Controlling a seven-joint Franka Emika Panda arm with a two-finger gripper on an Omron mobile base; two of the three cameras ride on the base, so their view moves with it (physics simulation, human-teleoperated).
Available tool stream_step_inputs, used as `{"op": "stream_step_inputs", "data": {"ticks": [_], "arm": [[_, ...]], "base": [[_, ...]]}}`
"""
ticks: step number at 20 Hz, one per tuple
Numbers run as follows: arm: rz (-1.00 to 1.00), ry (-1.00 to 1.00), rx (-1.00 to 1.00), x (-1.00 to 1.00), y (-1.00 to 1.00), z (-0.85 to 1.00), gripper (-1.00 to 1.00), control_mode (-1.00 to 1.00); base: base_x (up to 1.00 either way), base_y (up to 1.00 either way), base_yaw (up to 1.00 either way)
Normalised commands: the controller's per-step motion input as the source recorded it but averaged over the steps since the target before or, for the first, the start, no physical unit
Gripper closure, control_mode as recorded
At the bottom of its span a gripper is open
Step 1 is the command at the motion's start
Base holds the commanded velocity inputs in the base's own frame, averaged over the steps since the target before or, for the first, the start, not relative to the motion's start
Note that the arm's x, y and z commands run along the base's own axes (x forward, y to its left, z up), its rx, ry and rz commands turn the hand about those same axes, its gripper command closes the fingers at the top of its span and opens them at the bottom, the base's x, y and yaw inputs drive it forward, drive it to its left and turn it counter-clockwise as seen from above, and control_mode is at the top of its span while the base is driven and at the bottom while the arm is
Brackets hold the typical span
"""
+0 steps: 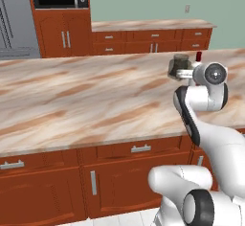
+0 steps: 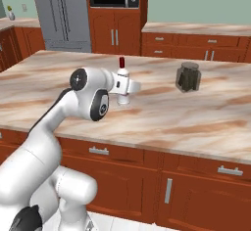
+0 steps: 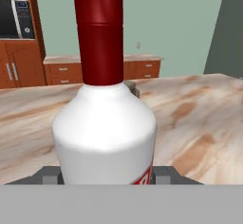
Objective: Open the cabinet directly in front. Then move the liquor and the mug to the dining counter with the jar on it.
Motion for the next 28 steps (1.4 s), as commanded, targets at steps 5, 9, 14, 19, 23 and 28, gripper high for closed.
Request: {"op": "stream_step_inputs", "data": {"ticks": [5, 9, 14, 19, 23, 28], "arm": [[0.0, 0.01, -0.03, 0.32, -0.09, -0.39, 1.0, -1.0], [0.0, 0.0, -0.03, 0.3, -0.07, -0.36, 1.0, -1.0], [0.0, -0.01, 0.0, 0.19, -0.08, -0.32, 1.0, -1.0], [0.0, -0.05, 0.0, 0.11, -0.12, -0.31, 1.0, -1.0], [0.0, -0.03, 0.0, 0.1, -0.06, -0.37, 1.0, -1.0], [0.0, -0.01, 0.0, 0.08, -0.01, -0.38, 1.0, -1.0]], "base": [[0.0, 0.0, 0.0], [0.0, 0.0, 0.0], [0.0, 0.0, 0.0], [0.0, 0.0, 0.0], [0.0, 0.0, 0.0], [0.0, 0.0, 0.0]]}}
